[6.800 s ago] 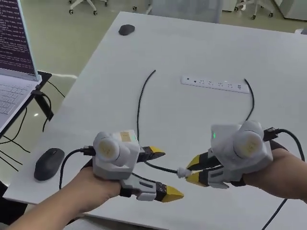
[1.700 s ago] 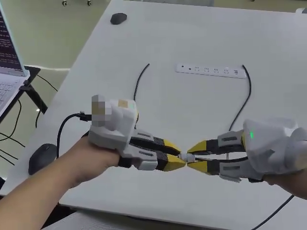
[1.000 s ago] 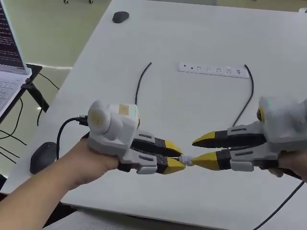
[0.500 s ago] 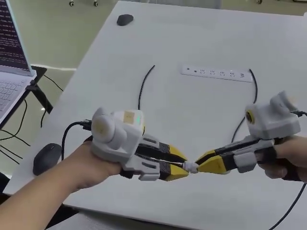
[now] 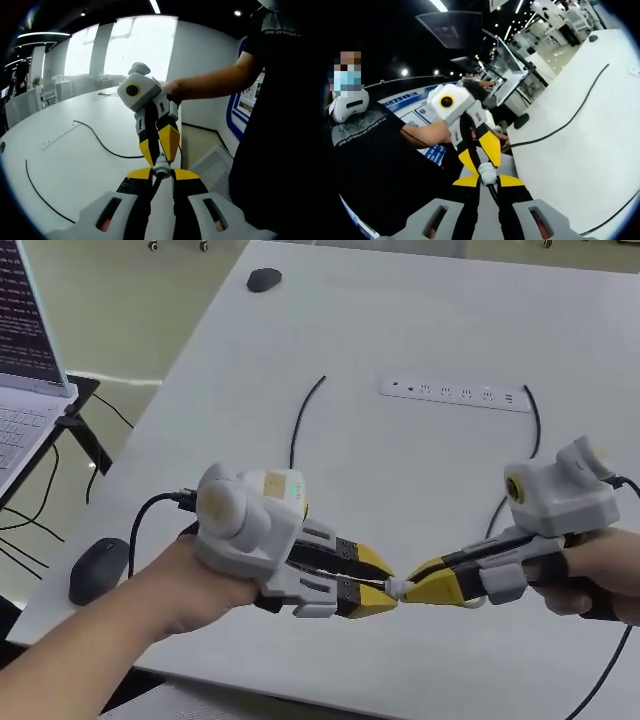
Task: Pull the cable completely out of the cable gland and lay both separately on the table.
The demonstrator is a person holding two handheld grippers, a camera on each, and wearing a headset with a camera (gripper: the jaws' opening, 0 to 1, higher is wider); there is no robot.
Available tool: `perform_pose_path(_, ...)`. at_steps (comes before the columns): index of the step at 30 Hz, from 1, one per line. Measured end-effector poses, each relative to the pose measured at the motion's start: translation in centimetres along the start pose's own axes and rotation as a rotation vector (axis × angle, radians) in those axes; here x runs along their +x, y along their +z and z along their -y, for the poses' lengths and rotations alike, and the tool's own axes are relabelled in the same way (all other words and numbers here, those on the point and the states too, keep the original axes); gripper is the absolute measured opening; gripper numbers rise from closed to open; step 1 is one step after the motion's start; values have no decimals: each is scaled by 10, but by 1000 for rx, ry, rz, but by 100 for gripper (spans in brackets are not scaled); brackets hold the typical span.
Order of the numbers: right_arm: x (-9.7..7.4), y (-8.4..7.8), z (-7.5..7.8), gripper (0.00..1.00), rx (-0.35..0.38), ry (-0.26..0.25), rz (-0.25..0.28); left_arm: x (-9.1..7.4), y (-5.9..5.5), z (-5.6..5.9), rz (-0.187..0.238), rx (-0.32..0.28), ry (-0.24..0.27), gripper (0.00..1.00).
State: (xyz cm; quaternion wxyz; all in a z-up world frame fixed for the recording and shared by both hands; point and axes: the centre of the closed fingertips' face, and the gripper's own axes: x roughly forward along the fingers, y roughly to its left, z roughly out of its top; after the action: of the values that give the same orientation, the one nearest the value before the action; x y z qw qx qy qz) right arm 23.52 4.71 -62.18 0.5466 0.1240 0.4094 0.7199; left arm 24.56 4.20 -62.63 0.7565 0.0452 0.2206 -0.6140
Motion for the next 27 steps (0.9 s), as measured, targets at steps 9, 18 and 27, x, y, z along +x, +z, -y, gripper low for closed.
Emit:
perform_pose_path(9,3,0,1,8,-356,-168,-56,0,-4,-1,4,-65,-1,15)
perform_pose_path(18,6,1,0,7,-730,-355,-125,-4,-2,-1,42,-141,3,15)
perform_pose_path(27,7,-2,10,8,-859,-471,-175,-3,-6,-3,48,-178,6,15)
